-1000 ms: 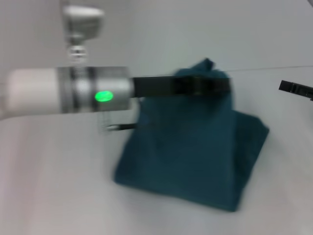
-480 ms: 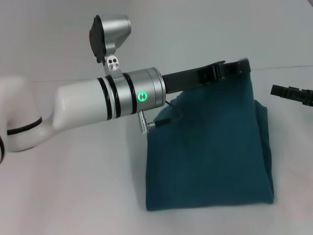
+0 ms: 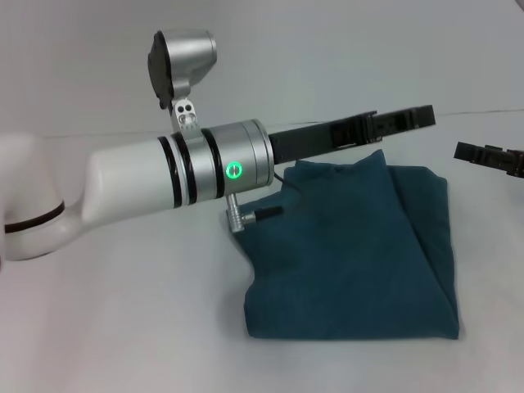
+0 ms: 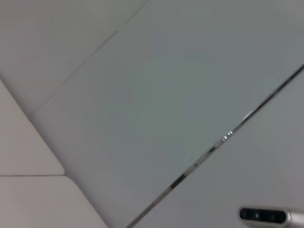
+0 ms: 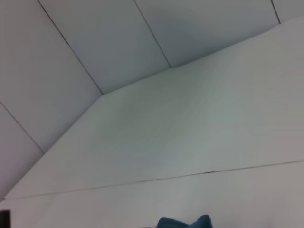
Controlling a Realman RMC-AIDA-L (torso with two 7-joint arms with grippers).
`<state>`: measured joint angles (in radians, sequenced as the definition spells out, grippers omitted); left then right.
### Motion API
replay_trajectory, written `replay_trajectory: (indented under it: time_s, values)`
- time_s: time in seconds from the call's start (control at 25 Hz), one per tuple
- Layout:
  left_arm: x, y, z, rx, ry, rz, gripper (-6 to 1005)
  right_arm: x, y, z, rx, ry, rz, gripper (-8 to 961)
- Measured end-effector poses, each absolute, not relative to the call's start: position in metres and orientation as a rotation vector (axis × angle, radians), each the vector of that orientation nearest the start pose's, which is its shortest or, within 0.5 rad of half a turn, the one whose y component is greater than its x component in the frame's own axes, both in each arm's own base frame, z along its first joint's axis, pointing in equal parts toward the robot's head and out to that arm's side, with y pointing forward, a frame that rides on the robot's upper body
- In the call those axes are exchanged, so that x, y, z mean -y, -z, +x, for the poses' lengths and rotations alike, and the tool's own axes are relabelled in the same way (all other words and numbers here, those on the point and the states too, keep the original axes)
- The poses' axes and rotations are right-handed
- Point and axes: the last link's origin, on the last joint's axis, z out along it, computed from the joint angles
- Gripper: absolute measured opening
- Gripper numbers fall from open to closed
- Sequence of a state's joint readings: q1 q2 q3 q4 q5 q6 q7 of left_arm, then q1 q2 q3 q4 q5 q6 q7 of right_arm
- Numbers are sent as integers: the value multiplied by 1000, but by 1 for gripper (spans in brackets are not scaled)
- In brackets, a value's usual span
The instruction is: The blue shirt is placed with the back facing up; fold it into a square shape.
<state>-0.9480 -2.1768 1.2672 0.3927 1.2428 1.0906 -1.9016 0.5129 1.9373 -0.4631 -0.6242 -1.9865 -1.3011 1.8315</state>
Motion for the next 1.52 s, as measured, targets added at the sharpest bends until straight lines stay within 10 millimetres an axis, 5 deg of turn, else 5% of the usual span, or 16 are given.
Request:
replay_trajectory:
  time_s: [0.24, 0.52, 1.0, 1.52]
  values:
    - [-386, 94, -93, 1269, 1149, -2640, 653, -373, -92, 335, -1259, -671, -2073, 880]
    - [-363, 82, -141, 1199, 1126, -2631, 938, -383, -92, 330, -1346, -606, -2072, 880]
    - [-342, 62, -195, 1019, 964, -2658, 967, -406, -70, 305, -1467, -618, -2076, 880]
    - [-334, 54, -224, 1024, 928, -2597, 963, -427, -35, 300, -1500, -546, -1980, 879]
